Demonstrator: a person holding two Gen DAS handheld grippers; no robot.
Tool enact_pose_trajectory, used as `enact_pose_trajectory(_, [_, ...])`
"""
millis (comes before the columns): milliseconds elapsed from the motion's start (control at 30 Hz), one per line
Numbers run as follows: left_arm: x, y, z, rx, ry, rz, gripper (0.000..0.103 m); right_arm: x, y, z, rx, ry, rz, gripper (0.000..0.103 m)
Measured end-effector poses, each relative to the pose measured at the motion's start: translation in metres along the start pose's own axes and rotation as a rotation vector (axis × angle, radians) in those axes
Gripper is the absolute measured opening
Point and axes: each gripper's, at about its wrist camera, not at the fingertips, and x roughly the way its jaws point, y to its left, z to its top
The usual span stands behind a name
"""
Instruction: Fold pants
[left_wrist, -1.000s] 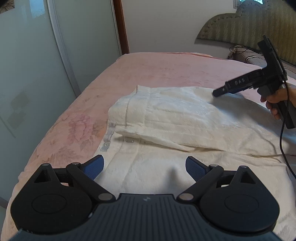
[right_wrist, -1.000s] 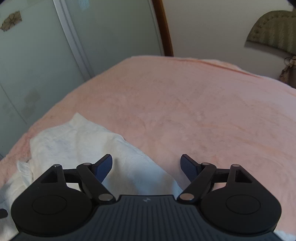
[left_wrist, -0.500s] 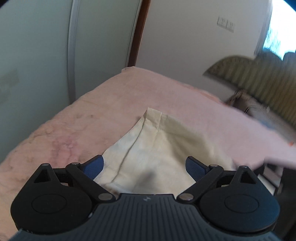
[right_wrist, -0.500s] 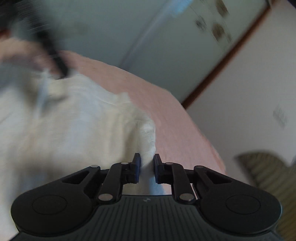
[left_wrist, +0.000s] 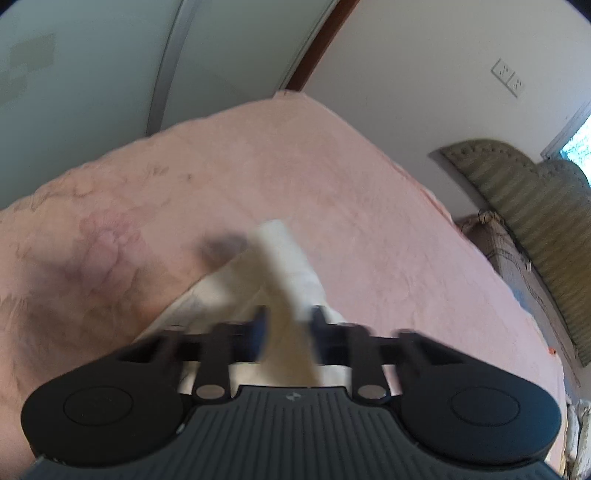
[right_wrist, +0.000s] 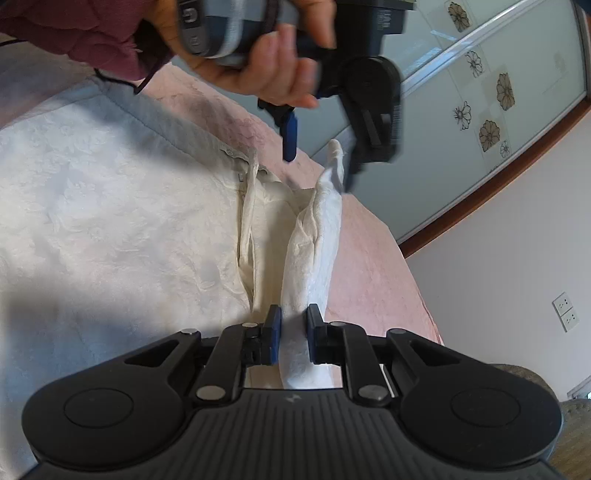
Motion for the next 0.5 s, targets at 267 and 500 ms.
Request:
enact_pose_trajectory(267, [-0.056, 0.010, -0.045, 0.144, -0.086, -0.015, 0.003, 0.014, -0.020, -0.002, 0.043, 0.087, 0.000, 0.065])
enact_pose_trajectory(500, [-0.104, 0.034, -0.094, 0.205, -0.088, -0.065, 0.003, -0.021, -0.028, -0.002, 0.159, 0.156, 0.112, 0.018])
